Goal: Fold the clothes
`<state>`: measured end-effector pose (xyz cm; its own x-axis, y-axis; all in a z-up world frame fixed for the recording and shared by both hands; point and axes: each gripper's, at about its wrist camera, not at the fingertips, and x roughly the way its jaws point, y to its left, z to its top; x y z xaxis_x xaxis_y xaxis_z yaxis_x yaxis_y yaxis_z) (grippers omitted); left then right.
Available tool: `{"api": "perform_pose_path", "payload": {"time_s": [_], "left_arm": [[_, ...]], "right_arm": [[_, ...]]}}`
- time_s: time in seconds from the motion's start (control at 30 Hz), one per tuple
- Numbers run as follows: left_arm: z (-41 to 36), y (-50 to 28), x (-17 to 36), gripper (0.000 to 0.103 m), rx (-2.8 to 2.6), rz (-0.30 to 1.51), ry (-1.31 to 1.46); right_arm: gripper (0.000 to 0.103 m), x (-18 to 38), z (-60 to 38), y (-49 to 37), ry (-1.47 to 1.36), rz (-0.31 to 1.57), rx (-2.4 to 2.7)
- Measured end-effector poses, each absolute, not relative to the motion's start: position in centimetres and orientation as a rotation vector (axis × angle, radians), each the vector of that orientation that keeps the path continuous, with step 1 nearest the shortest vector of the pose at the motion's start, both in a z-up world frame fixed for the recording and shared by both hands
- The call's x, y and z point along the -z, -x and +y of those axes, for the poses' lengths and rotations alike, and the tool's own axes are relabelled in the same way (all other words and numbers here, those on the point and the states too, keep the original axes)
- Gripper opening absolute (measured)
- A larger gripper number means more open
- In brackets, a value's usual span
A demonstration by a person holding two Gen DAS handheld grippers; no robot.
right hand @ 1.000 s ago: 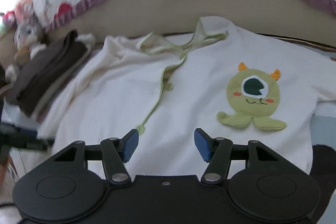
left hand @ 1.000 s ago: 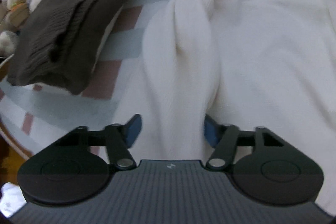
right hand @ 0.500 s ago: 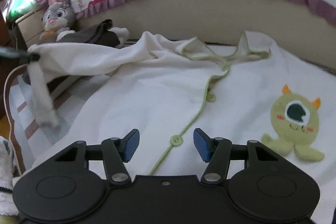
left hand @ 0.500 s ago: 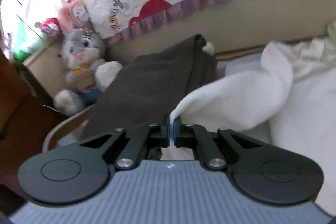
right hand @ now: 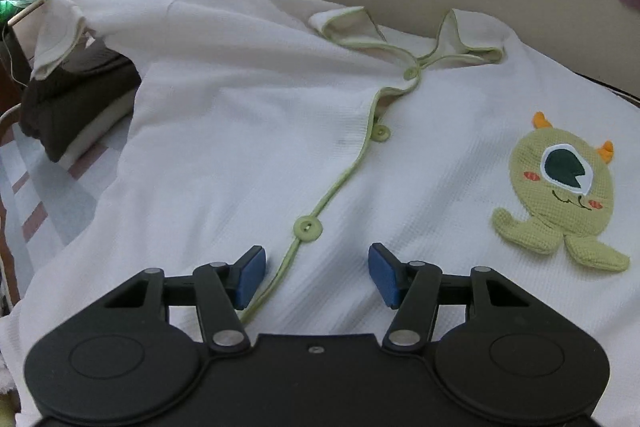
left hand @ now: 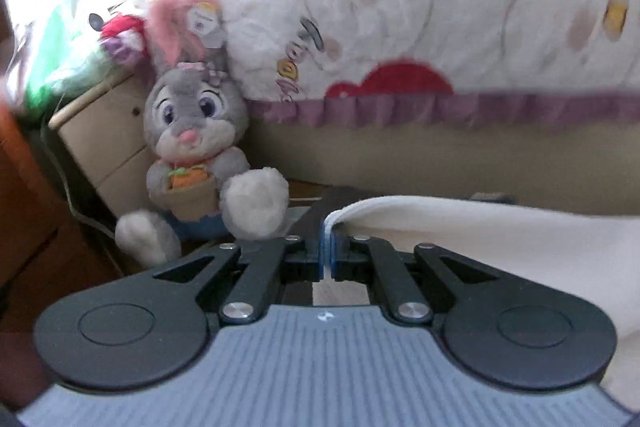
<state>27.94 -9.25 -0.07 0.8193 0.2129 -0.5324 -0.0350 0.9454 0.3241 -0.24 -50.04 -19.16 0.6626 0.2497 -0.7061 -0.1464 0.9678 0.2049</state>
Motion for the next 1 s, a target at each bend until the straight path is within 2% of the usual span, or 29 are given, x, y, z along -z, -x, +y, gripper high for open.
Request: {"api": "perform_pose_path", "payload": {"time_s": [0.13,0.2,0.33,0.5,0.57,0.63,0.67,0.73,0.77,0.9,0.97,1.0], "left_arm": [[-8.4,-32.2,3.0,0.005,-0.132,0.667,-0.326],[-7.8,-33.2,2.9,0.011,-0.167,0.671,-0.332],[-5.4,-34.4,1.7,0.031,-0.197,0.694,-0.227],[-1.8,-32.7,2.0,0.036,0.005,0.761,-0.016],[-1.7,-30.5,2.4,0.045,0.101,0.742,-0.015],[-2.0,-28.5,3.0,0.065,0.201,0.735,-0.044],[-2.4,-27.5,3.3,0.07,0.251,0.735,-0.062],[-3.5,-26.0,4.0,0.087,0.334,0.752,-0.1],[-4.2,-25.8,4.6,0.088,0.363,0.772,-0.116],[-6.9,-26.7,7.7,0.088,0.238,0.814,-0.295],[-7.6,-27.6,9.1,0.046,0.127,0.844,-0.408],[-7.6,-28.0,9.5,0.018,0.085,0.852,-0.438]], "right_arm": [[0.063,19.3,-50.4,0.3,-0.117,0.811,-0.24],[0.063,19.4,-50.5,0.4,-0.108,0.807,-0.248],[0.063,19.5,-50.5,1.3,-0.064,0.792,-0.245],[0.065,19.4,-49.8,1.1,-0.024,0.797,-0.231],[0.065,19.2,-49.6,0.9,-0.024,0.81,-0.219],[0.065,18.9,-49.6,0.7,-0.036,0.823,-0.207],[0.065,18.8,-49.6,0.7,-0.045,0.826,-0.201],[0.065,18.5,-49.8,0.8,-0.068,0.82,-0.192],[0.066,18.7,-49.9,0.7,-0.073,0.823,-0.192],[0.066,19.1,-50.0,1.0,-0.062,0.813,-0.2],[0.067,19.0,-49.8,1.0,-0.049,0.824,-0.201],[0.067,19.0,-49.7,1.0,-0.04,0.831,-0.201]]}}
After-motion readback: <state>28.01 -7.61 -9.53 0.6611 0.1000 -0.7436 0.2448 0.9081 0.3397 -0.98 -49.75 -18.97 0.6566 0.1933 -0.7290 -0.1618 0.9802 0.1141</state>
